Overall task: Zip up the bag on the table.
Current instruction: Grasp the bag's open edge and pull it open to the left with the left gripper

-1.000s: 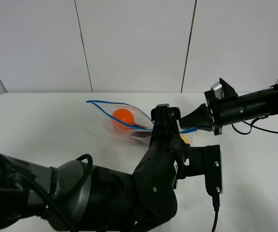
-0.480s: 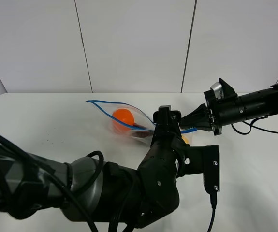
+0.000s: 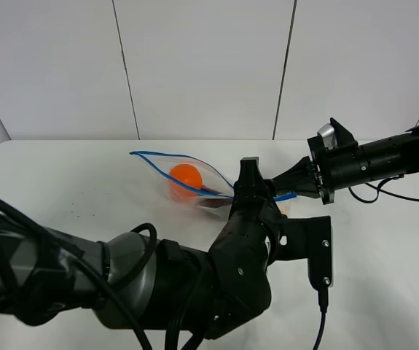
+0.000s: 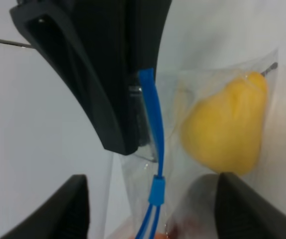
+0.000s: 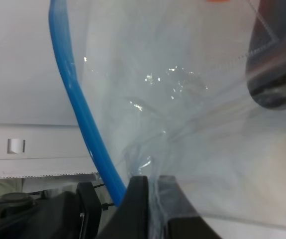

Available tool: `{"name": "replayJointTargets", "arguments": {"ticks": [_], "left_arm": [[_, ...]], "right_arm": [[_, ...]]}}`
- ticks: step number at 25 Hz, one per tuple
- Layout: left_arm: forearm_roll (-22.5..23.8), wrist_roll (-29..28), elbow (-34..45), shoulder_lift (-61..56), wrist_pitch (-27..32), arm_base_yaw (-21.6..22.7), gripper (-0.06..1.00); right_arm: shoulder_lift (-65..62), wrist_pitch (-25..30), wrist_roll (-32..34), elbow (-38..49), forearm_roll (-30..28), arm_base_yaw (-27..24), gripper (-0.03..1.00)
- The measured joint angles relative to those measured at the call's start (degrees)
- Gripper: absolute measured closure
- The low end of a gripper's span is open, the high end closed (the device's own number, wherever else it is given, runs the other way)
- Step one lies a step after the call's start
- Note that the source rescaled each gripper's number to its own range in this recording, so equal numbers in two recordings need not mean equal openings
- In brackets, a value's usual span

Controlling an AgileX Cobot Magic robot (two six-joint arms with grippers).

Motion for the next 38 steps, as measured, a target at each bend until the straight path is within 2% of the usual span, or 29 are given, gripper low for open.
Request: {"name": "replayJointTargets", "arguments": {"ticks": [5,22,28,35,38], "left_arm": [[0.0,0.5,0.0,0.0,-0.9,1.3,0.47],[0.0,3.0,-0.8,0.0,-2.7,1.3,0.55],[0.0,3.0,-0.9,0.0,-2.9,1.4,0.67],[0.0,3.0,-0.9,0.3,-3.8,1.6,0.69],[0.0,3.0,-0.9,1.0,-3.8,1.6,0.73]], "right_arm": [[0.0,0.0,0.0,0.0,0.0,0.0,0.97],[0.0,0.0,0.0,0.0,0.0,0.0,0.97],[0.0,0.0,0.0,0.0,0.0,0.0,0.97],[0.0,0.0,0.0,0.0,0.0,0.0,0.97],[0.0,0.0,0.0,0.0,0.0,0.0,0.97]]}}
